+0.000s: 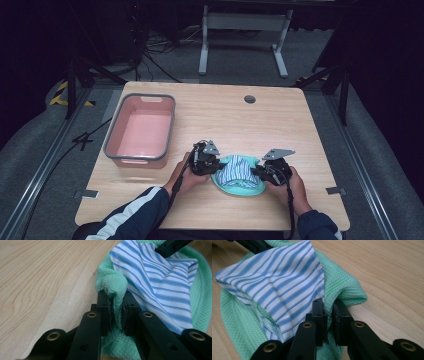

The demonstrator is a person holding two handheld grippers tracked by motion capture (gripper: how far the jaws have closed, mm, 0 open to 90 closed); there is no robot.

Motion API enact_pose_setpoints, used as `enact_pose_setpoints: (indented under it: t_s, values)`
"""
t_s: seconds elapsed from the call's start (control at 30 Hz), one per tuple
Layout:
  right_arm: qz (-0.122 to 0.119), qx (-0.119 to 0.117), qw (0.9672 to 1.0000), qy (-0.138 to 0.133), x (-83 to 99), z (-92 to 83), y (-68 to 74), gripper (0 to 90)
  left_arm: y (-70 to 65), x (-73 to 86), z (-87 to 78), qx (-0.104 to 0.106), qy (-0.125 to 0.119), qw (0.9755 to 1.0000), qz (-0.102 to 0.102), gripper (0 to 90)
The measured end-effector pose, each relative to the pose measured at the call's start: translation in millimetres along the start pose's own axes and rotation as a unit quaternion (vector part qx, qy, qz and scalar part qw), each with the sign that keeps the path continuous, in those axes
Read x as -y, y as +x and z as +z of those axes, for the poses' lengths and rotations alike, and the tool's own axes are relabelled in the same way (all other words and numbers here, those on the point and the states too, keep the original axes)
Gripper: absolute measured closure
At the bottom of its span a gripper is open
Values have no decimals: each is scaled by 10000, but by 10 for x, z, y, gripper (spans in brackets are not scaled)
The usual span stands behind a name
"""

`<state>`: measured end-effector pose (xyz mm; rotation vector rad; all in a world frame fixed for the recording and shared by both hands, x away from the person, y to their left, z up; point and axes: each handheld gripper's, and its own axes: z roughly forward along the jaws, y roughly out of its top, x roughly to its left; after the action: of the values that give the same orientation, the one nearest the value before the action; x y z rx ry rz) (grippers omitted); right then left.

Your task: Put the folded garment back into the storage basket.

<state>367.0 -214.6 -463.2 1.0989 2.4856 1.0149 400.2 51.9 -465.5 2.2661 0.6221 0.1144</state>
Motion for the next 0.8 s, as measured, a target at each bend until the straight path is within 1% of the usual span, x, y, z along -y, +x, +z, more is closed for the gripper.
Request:
enact_pose_setpoints:
  t_s: [0.03, 0.07, 0.1, 0.13, 0.17, 0.27, 0.3, 0.4, 0.43, 0.47, 0.57, 0.63, 0.7, 0.77, 0.8]
  values:
    - [-8, -10, 10000, -7, 0, -18, -10, 813, -14, -12, -16, -25, -23, 10000, 51, 801]
    - [34, -29, 10000, -37, 0, -35, -14, 813, -27, -19, -26, -31, -30, 10000, 75, 801]
    - [52, -42, 10000, -44, -2, -46, -13, 813, -35, -28, -37, -73, -8, 9999, 149, 803]
    - [52, -42, 10000, -44, -2, -46, -13, 813, -35, -28, -37, -73, -8, 9999, 149, 803]
    - [44, -27, 10000, -54, -5, -51, -10, 813, -46, -37, -42, -111, 9, 9997, 217, 803]
    - [24, 8, 10000, -69, -21, -66, 0, 813, -39, -38, -43, -128, 45, 9996, 243, 804]
    - [82, -12, 9999, -96, -29, -80, 6, 813, -31, -43, -48, -130, 36, 9996, 230, 806]
    - [107, -7, 9999, -120, -38, -94, 14, 813, -27, -62, -70, -127, 18, 9997, 220, 807]
    - [98, -2, 9999, -141, -52, -109, 20, 813, -26, -73, -86, -147, 41, 9996, 256, 809]
    - [112, -18, 9998, -162, -66, -128, 22, 814, -27, -79, -95, -148, 24, 9996, 248, 809]
    - [187, -20, 9995, -251, -110, -176, 31, 814, -35, -120, -161, -135, 59, 9994, 326, 811]
    - [185, 0, 9993, -320, -144, -210, 47, 814, -32, -165, -242, -139, 63, 9991, 392, 813]
    - [153, 10, 9993, -352, -171, -227, 62, 813, -14, -178, -291, -165, 40, 9991, 378, 813]
    - [169, 1, 9992, -374, -206, -242, 79, 813, -3, -182, -312, -223, 120, 9987, 437, 813]
    - [187, -31, 9991, -387, -227, -239, 94, 813, 9, -187, -326, -228, 121, 9987, 436, 813]
